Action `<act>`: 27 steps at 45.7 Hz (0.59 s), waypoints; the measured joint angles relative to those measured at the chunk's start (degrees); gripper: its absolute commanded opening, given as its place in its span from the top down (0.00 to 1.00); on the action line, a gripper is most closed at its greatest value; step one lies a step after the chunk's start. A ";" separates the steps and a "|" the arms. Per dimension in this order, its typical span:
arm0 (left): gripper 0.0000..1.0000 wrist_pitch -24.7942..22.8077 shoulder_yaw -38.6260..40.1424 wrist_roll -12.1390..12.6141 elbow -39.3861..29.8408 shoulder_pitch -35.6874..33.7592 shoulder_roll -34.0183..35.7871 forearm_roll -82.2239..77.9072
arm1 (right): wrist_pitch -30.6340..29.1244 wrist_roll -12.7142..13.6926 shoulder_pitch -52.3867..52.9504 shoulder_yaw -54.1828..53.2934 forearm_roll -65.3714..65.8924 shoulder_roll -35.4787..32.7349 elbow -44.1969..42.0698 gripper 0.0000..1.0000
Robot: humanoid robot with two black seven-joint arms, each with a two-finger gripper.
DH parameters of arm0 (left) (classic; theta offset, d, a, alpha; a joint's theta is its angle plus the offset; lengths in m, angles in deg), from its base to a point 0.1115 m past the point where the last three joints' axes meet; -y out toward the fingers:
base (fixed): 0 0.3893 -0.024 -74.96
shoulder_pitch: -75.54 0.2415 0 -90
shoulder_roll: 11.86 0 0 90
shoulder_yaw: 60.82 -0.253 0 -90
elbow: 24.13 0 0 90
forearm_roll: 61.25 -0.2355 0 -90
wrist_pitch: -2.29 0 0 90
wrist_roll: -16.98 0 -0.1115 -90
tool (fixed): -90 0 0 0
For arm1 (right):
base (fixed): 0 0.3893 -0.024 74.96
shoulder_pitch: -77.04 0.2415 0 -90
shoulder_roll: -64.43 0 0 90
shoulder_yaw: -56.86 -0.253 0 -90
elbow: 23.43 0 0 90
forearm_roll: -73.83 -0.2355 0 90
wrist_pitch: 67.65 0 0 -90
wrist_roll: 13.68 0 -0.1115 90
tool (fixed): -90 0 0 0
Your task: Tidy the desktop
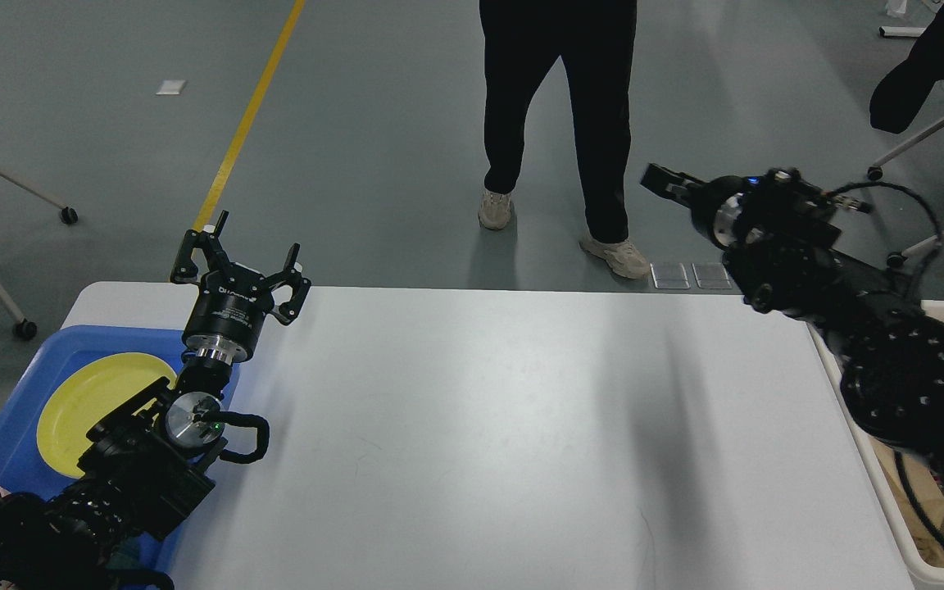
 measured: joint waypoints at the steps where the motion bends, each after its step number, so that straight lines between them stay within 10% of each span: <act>1: 0.03 0.00 0.00 0.00 0.00 0.00 0.00 0.01 | 0.10 0.03 0.18 -1.81 -0.14 1.10 -0.12 0.00; 14: 0.03 0.00 0.00 0.00 0.00 0.00 0.00 0.00 | 1.08 0.00 1.50 -38.70 -3.53 6.84 -0.80 0.00; 27: 0.03 0.00 0.00 0.00 0.02 0.00 0.00 0.00 | 1.83 -0.04 1.51 -52.00 -4.00 3.95 -0.71 0.00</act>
